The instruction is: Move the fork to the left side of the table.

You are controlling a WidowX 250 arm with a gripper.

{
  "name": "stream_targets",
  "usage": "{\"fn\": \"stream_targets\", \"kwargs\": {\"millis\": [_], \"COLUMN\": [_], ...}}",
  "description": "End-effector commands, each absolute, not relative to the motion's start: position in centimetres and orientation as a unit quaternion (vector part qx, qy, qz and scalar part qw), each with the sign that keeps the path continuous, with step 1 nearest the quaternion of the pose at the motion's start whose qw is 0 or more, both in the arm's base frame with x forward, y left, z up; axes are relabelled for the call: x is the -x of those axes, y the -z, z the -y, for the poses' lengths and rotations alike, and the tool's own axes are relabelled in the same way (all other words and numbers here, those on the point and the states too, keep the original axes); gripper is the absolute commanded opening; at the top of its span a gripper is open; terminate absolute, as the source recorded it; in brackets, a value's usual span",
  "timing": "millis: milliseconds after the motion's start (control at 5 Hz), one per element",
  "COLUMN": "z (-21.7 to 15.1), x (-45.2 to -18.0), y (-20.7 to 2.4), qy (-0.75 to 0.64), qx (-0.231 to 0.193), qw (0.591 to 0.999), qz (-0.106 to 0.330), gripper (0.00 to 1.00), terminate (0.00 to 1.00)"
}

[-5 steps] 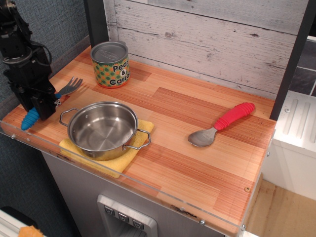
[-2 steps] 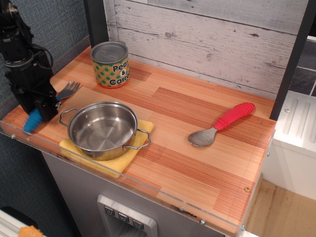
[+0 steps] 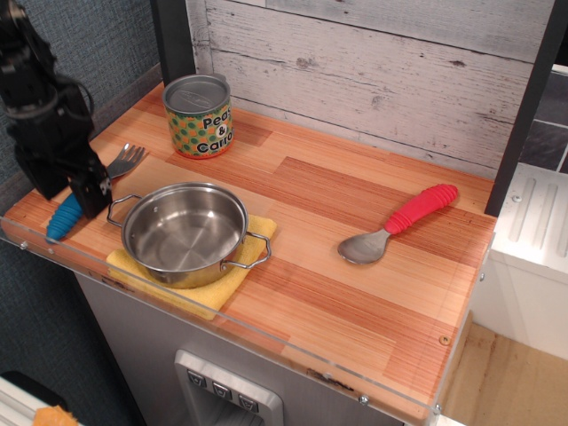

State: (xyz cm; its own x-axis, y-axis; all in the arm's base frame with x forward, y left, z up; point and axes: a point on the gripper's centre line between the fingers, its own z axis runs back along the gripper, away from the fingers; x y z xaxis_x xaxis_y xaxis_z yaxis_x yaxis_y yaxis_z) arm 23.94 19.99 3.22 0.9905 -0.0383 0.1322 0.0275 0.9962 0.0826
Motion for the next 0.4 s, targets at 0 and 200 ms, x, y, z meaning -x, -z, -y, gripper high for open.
{"fn": "stream_targets", "kwargs": {"millis": [0,200], "z": [-20.5,-19.4], "x": [-25.4,-26.3], "y": [-9.5,-10.8], "qy": [-0.026,-0.042], "qx": [-0.088,-0.090], "qw": [0.992,0.992], "qz": [0.083,0.073], "gripper": [1.00,1.00], "terminate": [0.00,1.00]}}
